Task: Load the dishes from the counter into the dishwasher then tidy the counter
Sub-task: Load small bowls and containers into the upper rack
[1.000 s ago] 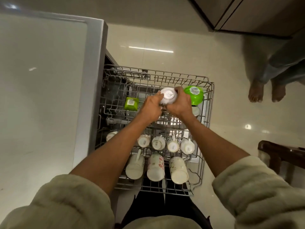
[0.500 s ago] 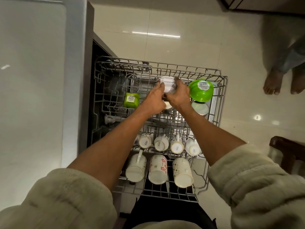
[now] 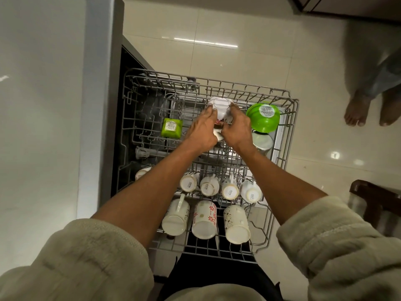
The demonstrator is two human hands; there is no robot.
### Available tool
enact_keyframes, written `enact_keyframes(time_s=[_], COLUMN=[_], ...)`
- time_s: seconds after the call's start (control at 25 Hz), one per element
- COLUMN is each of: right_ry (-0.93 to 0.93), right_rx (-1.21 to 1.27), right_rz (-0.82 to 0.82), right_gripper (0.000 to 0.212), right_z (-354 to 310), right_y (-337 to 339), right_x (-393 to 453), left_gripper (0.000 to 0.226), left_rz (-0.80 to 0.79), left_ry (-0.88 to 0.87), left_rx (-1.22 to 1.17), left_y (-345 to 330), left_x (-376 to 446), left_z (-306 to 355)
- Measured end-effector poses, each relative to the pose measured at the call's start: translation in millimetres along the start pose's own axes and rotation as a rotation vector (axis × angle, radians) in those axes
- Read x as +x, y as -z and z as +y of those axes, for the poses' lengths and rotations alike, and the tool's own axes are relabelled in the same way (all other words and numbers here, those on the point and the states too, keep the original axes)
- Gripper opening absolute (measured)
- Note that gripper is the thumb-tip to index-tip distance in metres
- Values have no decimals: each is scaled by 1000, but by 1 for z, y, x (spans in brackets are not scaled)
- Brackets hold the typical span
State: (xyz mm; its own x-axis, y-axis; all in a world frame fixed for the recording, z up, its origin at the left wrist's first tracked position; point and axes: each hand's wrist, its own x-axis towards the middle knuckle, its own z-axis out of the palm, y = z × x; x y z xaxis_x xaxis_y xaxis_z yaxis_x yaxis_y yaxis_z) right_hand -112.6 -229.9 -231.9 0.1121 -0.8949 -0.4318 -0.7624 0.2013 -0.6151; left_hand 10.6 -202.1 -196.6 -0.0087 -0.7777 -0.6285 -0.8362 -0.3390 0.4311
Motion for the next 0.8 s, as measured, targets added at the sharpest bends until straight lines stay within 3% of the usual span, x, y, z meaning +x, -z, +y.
enact_keyframes(time_s=[0.32, 0.52, 0.8], right_ry=[132, 115, 148], right_rx=[-55, -137, -236], right_rz=[-201, -156, -217], right_gripper=[69, 76, 79], right_z=[-11, -19, -21], right_y=[0, -7, -3], right_x=[-4, -12, -14], left_gripper=[85, 83, 89], left_rz=[114, 117, 57], left_ry=[25, 15, -9], left_rx=[42, 23, 72], left_y=[-8, -4, 1], left_x=[-6, -15, -16], left_z=[-11, -8, -13])
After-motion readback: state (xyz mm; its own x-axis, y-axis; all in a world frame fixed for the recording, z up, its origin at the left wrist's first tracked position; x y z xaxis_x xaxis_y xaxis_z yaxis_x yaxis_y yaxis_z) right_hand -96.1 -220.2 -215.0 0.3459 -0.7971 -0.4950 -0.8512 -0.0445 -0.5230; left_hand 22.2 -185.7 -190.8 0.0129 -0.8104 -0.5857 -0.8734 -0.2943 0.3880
